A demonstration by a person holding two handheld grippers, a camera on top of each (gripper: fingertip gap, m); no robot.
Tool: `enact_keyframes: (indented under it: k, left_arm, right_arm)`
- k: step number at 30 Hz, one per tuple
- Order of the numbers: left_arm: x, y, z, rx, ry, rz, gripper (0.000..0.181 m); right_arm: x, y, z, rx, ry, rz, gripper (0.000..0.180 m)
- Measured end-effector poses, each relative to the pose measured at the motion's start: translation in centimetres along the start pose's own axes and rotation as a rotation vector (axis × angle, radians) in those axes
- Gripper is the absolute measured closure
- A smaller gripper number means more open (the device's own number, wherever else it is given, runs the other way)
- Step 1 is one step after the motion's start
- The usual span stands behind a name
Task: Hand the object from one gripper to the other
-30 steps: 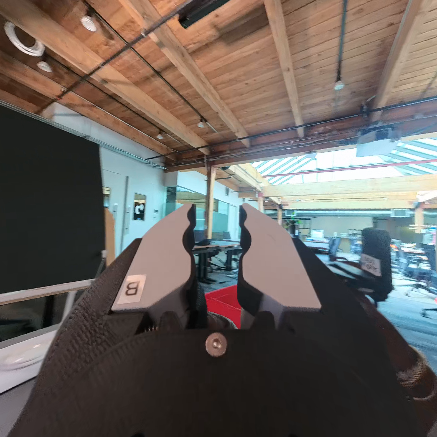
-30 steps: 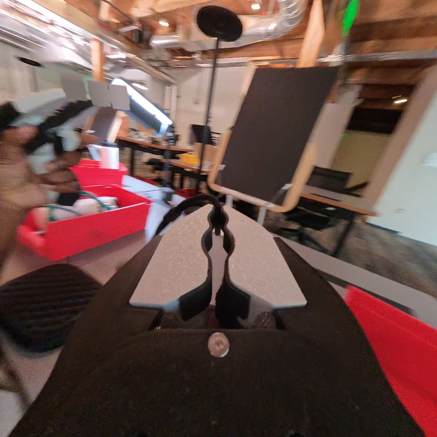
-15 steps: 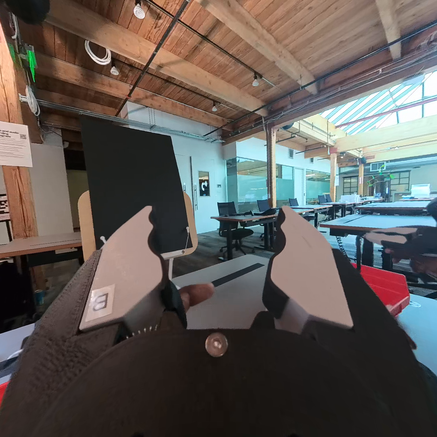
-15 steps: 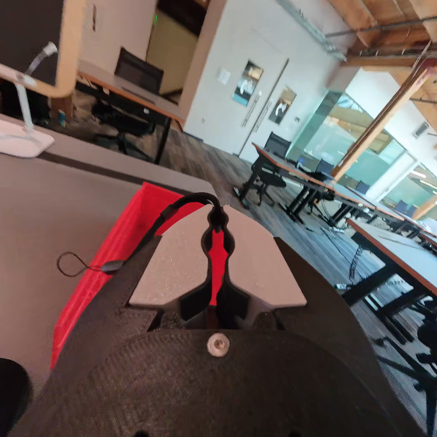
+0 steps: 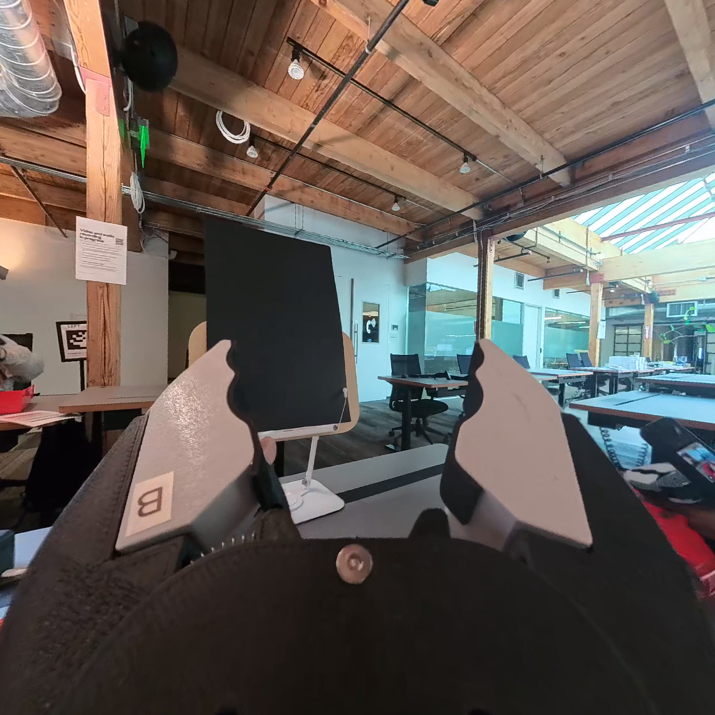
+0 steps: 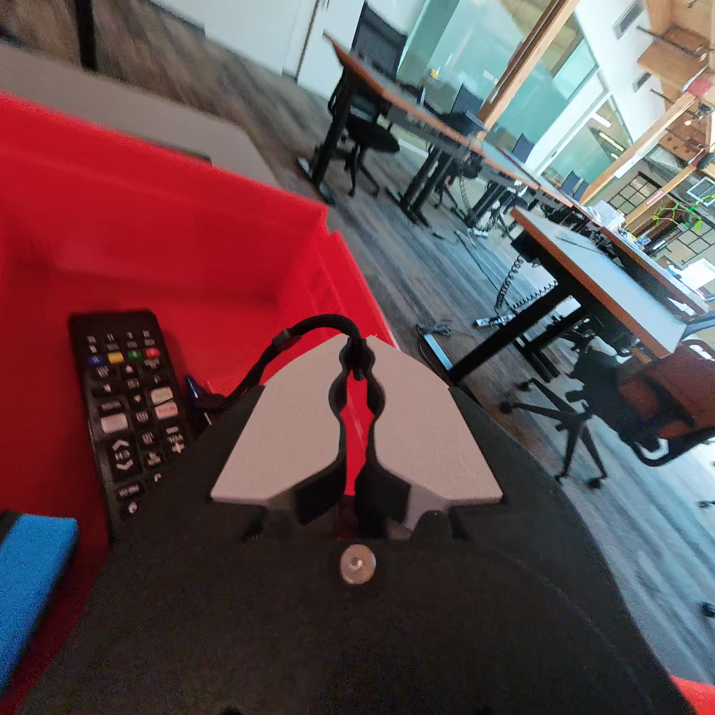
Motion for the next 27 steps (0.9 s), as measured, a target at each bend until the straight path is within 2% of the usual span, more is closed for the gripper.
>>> enact_keyframes:
  k: [8, 13, 14, 15, 16, 19, 21, 24, 27]
  left_arm:
    - [-1.9, -1.3, -0.1, -0.100, 0.140, 0.048, 0.077]
    - [-4.0, -2.8, 0.0, -0.169, 0.208, 0.111, 0.084]
    - [-4.5, -3.1, 0.1, -0.183, 0.220, 0.128, 0.084]
    - [-5.0, -3.5, 0.1, -0.196, 0.233, 0.148, 0.084]
    - [-5.5, -3.9, 0.2, -0.206, 0.243, 0.168, 0.085]
    - [-6.6, -5.0, 0.2, -0.256, 0.259, 0.189, 0.091]
    - [-7.3, -5.9, -0.2, -0.324, 0.277, 0.206, 0.094]
    - [-8.9, -7.7, -1.9, -0.520, 0.327, 0.254, 0.095]
    - [-11.4, -9.5, -2.8, -0.689, 0.407, 0.411, 0.095]
  right_arm:
    - [-1.7, -1.6, -3.5, -0.352, -0.220, 0.218, 0.173]
    - [-2.1, -2.6, -4.6, -0.459, -0.246, 0.300, 0.165]
    - [-2.0, -2.6, -4.5, -0.458, -0.243, 0.296, 0.153]
    - [-1.9, -2.6, -4.4, -0.457, -0.240, 0.288, 0.129]
    - [-1.7, -2.7, -4.2, -0.456, -0.235, 0.271, 0.114]
    - [-1.2, -3.0, -3.2, -0.422, -0.212, 0.233, 0.075]
    - [-1.0, -3.4, -2.5, -0.399, -0.187, 0.234, 0.062]
    - [-0.6, -3.9, -0.6, -0.300, -0.084, 0.246, 0.055]
    - [0.0, -4.5, 2.0, -0.153, 0.076, 0.264, 0.051]
Point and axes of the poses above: each gripper's, where its closed fingertips meet, y out along the fingers, z out of its top, x = y × z across the jaws, the point moved 4 cm from there along -y, back along the fingers, and after that the axes turned 10 degrees about x, right-handed, at the moved point
